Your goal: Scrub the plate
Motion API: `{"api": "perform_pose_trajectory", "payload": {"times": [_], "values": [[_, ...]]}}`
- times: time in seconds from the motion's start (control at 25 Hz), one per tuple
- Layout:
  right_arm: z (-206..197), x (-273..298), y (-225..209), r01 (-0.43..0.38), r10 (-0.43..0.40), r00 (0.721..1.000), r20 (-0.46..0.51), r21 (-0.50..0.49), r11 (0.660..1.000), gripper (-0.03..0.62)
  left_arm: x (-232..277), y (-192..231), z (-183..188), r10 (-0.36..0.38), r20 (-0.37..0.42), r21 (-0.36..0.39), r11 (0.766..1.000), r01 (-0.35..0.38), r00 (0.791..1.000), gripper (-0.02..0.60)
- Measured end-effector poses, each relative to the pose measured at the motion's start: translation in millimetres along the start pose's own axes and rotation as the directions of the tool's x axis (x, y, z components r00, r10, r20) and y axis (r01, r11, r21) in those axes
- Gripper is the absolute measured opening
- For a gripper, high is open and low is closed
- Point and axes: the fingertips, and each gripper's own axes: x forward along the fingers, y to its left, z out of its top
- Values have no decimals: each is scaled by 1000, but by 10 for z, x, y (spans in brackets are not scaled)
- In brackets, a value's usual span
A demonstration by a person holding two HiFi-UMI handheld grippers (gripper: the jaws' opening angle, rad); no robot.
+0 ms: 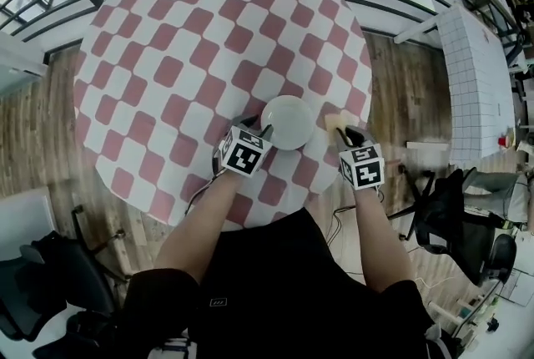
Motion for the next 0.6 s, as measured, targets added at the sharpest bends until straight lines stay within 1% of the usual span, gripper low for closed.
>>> {"api": "perform_pose_trajectory", "payload": {"times": [0.16,0.32,0.4,0.48,0.6], "values": [[104,-313,69,-44,38,995,93,68,997,52,-170,-74,198,15,30,38,999,-16,999,163],[213,-580,104,-122,97,976,196,120,985,52,-369,-178,307,46,52,36,998,-48,998,163],[252,-711,129,-176,139,959,249,136,975,52,-488,-276,382,64,68,42,997,-66,996,163],[283,-851,176,-235,185,936,300,140,962,52,-612,-406,458,75,90,32,996,-78,993,163],[363,-1124,225,-317,246,890,384,134,939,52,-825,-713,624,56,138,3,998,-57,989,161]]}}
